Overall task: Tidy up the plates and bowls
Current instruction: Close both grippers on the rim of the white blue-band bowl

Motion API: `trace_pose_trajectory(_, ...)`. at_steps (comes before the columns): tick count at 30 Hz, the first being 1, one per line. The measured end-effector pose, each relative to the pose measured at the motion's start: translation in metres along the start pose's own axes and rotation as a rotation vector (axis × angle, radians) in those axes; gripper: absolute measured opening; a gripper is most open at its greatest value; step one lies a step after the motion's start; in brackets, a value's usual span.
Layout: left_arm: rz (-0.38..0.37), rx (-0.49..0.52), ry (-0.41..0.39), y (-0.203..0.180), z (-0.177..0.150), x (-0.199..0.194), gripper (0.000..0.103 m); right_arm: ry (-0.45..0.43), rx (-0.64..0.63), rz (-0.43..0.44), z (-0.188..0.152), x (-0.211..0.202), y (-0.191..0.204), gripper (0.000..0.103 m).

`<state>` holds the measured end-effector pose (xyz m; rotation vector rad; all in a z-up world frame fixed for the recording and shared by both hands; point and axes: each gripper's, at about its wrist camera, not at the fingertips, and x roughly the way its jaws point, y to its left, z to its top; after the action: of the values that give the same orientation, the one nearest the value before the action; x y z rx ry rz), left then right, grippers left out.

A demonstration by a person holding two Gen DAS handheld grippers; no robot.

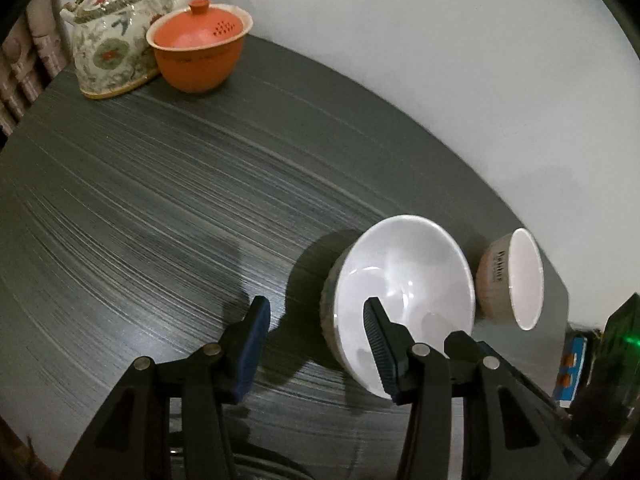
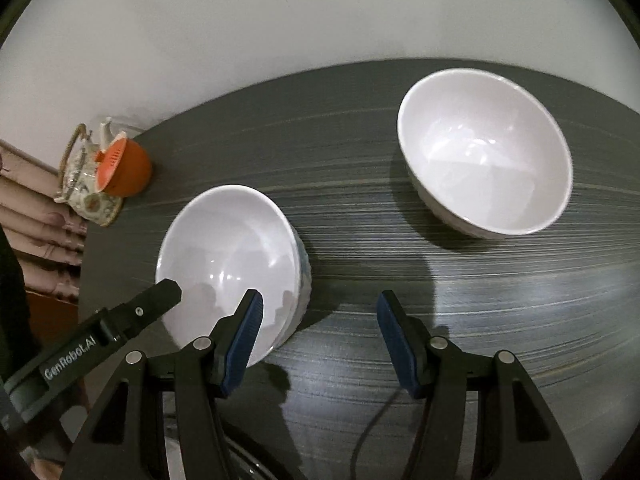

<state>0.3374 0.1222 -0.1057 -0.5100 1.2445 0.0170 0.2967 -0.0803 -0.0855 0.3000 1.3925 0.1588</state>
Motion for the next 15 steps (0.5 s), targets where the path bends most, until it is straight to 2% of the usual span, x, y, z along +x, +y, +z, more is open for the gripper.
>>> trace_pose_trajectory(3, 0.006, 0.004, -0.001, -0.001, 0.002, 0.008, 0.049, 0.012, 0.005, -0.007, 0.003, 0.007, -0.001, 0.057)
trace_pose_trajectory(6, 0.004, 0.019, 0.005, -0.003, 0.005, 0.016, 0.049, 0.011, -0.001, 0.009, 0.005, 0.010, 0.000, 0.051)
trace_pose_trajectory(8, 0.012, 0.027, 0.003, -0.005, 0.006, 0.019, 0.043, 0.010, -0.001, 0.014, 0.005, 0.012, 0.000, 0.045)
trace_pose_trajectory(9, 0.011, 0.029, 0.006, -0.006, 0.006, 0.021, 0.035, 0.013, 0.004, 0.020, 0.006, 0.013, 0.002, 0.043)
trace_pose_trajectory(14, -0.002, 0.041, 0.021, -0.011, 0.004, 0.030, 0.022, 0.023, 0.007, 0.061, 0.002, 0.019, 0.002, 0.021)
trace_pose_trajectory(15, -0.004, 0.044, 0.023, -0.012, 0.005, 0.032, 0.019, 0.032, 0.021, 0.078, 0.001, 0.021, 0.001, 0.020)
